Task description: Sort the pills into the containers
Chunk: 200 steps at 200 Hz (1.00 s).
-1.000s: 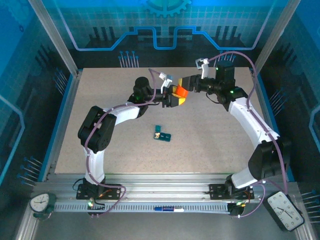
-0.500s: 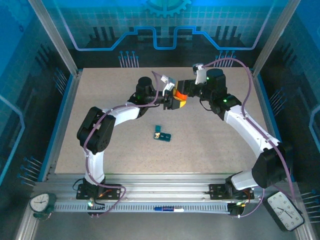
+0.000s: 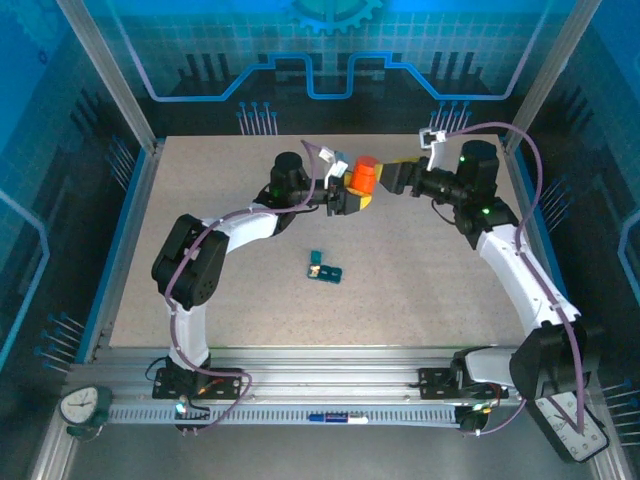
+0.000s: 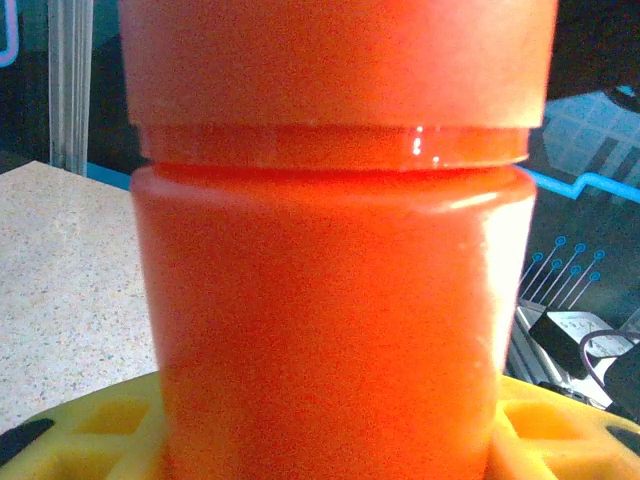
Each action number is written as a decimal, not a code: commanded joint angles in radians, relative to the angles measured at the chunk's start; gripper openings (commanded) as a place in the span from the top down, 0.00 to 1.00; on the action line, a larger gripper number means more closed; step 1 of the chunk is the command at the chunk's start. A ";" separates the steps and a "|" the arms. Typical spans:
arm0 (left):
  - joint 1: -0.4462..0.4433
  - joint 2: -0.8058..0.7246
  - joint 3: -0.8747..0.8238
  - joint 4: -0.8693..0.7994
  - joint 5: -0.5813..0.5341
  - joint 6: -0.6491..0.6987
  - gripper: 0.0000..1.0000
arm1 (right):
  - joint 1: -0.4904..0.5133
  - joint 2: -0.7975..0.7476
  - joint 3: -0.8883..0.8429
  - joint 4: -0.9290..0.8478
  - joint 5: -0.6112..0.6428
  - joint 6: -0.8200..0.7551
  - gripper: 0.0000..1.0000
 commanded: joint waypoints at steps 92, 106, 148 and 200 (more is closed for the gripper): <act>-0.003 0.010 0.058 0.068 0.154 -0.091 1.00 | 0.032 0.121 0.110 -0.134 -0.112 -0.134 0.14; -0.005 0.013 0.060 0.067 0.157 -0.093 1.00 | 0.044 0.135 0.123 -0.140 -0.106 -0.138 0.14; -0.008 0.016 0.060 0.064 0.161 -0.093 1.00 | 0.071 0.176 0.157 -0.159 -0.088 -0.148 0.19; -0.010 0.013 0.063 0.063 0.167 -0.094 1.00 | 0.083 0.207 0.176 -0.171 -0.083 -0.156 0.34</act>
